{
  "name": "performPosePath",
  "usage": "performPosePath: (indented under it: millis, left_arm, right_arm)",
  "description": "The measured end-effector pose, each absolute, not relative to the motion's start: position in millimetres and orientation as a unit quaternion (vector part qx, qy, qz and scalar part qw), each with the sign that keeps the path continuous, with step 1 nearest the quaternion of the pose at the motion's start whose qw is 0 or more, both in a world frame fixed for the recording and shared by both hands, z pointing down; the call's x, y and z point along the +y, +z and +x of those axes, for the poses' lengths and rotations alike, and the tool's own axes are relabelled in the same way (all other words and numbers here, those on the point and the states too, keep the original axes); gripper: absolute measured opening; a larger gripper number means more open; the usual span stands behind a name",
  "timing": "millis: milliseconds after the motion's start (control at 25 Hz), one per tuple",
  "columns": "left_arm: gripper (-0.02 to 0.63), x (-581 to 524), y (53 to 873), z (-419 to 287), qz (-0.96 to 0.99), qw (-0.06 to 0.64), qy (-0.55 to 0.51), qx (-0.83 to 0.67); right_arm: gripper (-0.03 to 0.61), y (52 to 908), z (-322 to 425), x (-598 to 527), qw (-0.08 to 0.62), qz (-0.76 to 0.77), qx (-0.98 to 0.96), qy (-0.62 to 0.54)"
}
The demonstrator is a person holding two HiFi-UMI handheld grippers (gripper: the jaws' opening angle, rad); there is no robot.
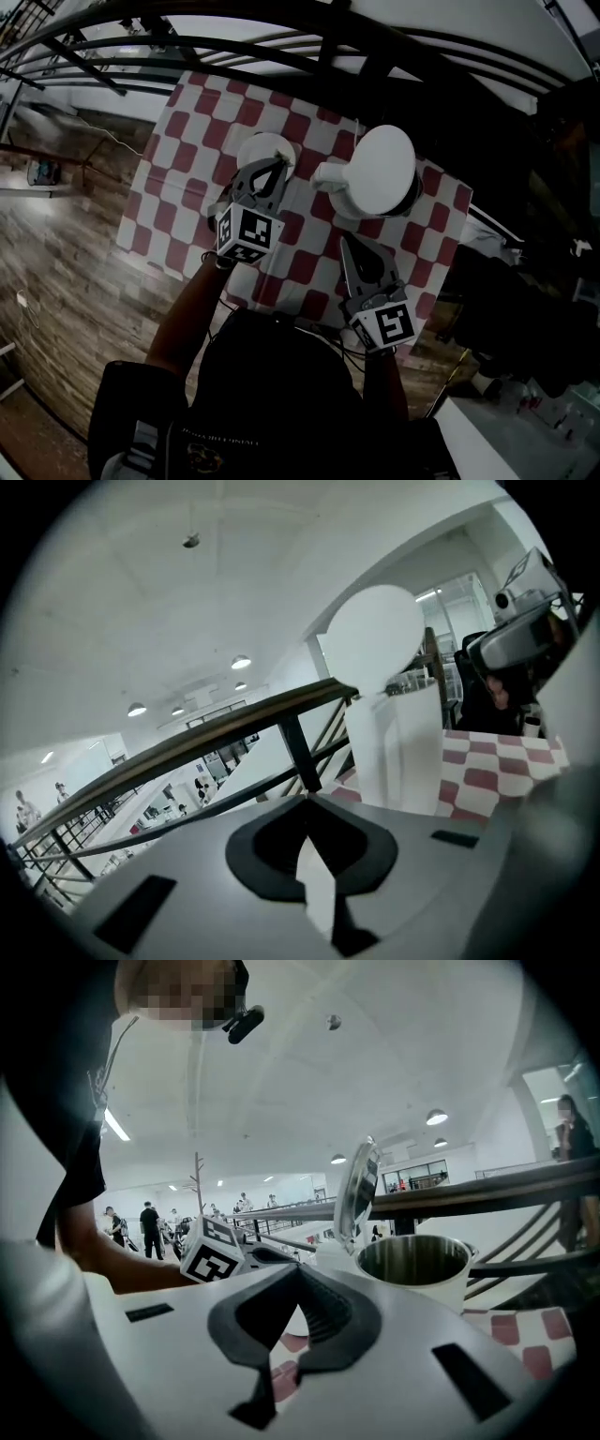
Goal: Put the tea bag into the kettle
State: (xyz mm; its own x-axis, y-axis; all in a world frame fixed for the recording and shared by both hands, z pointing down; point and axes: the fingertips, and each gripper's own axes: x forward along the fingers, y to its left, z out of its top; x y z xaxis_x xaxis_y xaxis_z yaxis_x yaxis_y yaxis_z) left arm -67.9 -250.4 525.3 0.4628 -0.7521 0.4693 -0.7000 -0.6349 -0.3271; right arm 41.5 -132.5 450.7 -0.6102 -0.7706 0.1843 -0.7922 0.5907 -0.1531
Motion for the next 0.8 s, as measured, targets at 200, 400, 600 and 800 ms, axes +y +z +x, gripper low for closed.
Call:
performPosePath:
  millis: [200, 400, 600, 800]
  left_arm:
    - [0.003, -211, 477, -71, -0.863, 0.048, -0.249, 0.437]
    - [0.003, -177, 439, -67, -0.869, 0.054, -0.207, 0.446]
    - [0.003, -149, 413, -61, -0.879, 0.028, -0.148, 0.452]
    - [0.003, -129, 403, -50, -0.886, -0.004, -0.115, 0.449]
  right_arm:
    - [0.011, 432, 39, -115, 0.036, 0.434, -0.896, 0.091]
    - [0.011, 418, 35, -93, 0.023, 0.425, -0.902, 0.073]
    - [0.011, 406, 34, -71, 0.014, 0.422, -0.904, 0.064]
    - [0.011, 402, 40, -55, 0.013, 0.425, -0.903, 0.054]
